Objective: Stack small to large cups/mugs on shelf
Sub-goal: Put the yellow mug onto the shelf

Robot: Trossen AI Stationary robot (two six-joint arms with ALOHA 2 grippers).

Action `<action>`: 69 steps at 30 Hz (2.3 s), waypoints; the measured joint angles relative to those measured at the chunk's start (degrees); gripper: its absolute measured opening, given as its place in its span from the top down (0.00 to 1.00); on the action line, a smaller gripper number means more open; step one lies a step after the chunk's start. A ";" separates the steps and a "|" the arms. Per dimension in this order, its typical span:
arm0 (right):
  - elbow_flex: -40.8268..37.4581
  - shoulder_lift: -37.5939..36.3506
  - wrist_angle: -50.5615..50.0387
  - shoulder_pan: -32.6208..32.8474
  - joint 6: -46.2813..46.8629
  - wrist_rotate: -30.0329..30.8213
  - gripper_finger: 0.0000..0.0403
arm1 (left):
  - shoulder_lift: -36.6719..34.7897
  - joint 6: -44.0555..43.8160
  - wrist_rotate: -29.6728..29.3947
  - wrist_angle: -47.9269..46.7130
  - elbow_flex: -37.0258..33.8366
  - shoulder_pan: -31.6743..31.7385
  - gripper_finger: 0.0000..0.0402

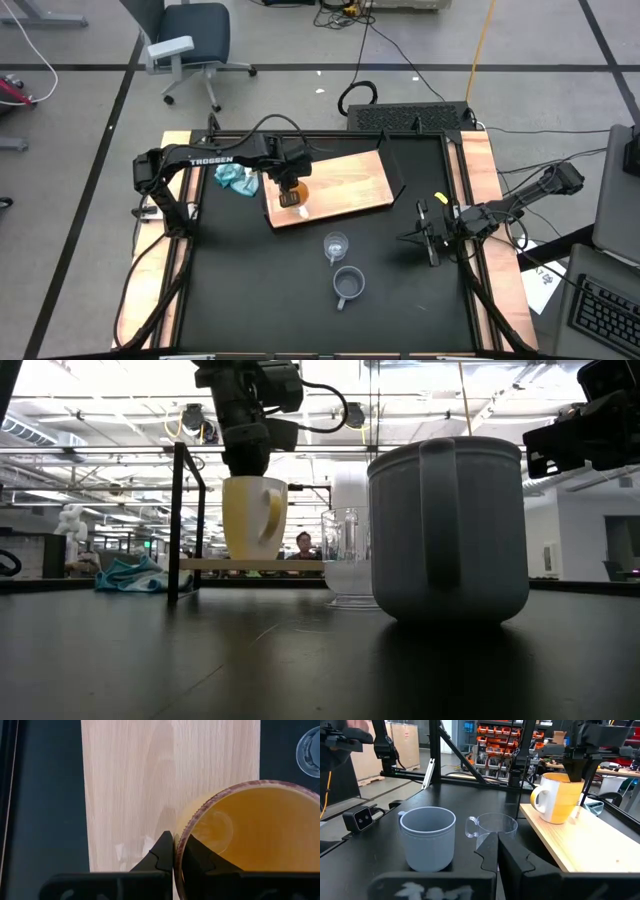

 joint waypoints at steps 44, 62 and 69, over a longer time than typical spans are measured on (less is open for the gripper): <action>0.00 -0.02 0.45 0.02 -0.24 0.02 1.00 | -0.26 -0.61 -0.32 3.19 -3.17 -0.36 0.94; 0.00 0.00 0.44 0.01 -0.24 0.01 1.00 | -0.11 -1.90 -0.66 4.85 -3.30 -0.44 0.91; 0.00 0.00 0.42 0.02 -0.24 0.01 1.00 | 0.45 -2.02 0.41 4.93 -3.64 -0.52 0.85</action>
